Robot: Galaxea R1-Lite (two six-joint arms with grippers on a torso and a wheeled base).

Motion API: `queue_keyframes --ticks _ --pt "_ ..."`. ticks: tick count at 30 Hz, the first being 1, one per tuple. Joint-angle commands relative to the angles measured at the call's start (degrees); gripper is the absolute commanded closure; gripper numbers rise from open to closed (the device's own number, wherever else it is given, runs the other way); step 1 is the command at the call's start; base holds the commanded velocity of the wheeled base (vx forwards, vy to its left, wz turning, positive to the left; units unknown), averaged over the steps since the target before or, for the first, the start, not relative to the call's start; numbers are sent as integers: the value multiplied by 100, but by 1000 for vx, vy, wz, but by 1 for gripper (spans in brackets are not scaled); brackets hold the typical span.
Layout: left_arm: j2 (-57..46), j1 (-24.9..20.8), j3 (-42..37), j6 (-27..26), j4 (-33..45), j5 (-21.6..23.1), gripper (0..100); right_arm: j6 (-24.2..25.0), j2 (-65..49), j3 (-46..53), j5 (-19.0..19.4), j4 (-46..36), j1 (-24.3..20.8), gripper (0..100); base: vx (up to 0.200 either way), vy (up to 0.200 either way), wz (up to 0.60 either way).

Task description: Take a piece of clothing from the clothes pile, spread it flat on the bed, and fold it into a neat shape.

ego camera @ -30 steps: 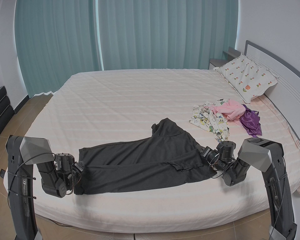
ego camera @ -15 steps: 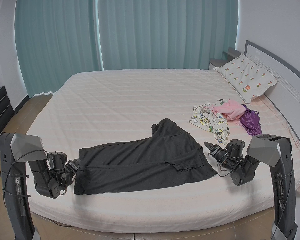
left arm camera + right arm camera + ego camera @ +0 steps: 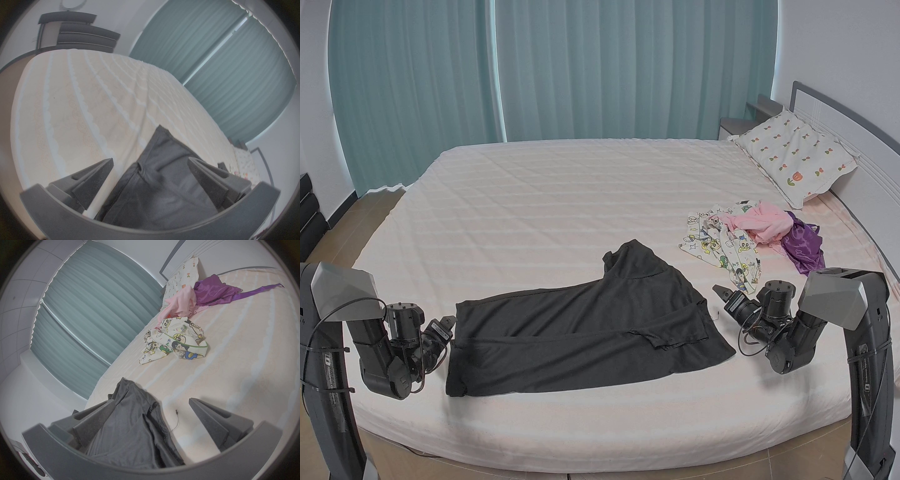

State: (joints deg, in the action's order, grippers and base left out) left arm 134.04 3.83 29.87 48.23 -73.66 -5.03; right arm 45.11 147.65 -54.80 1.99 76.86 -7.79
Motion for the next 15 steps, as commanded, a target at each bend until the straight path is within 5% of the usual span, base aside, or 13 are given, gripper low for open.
queue_keyframes --ticks 1,7,15 --pt "-185 4 -517 -463 -17 416 0 -2 -8 13 3 -5 -3 0 0 0 0" --pt "-431 39 -1616 -1896 -17 1374 0 -11 -8 57 3 4 -3 0 0 0 0" --pt "-361 48 -1870 -2406 -35 1444 0 -19 0 57 3 -5 -3 0 0 0 0"
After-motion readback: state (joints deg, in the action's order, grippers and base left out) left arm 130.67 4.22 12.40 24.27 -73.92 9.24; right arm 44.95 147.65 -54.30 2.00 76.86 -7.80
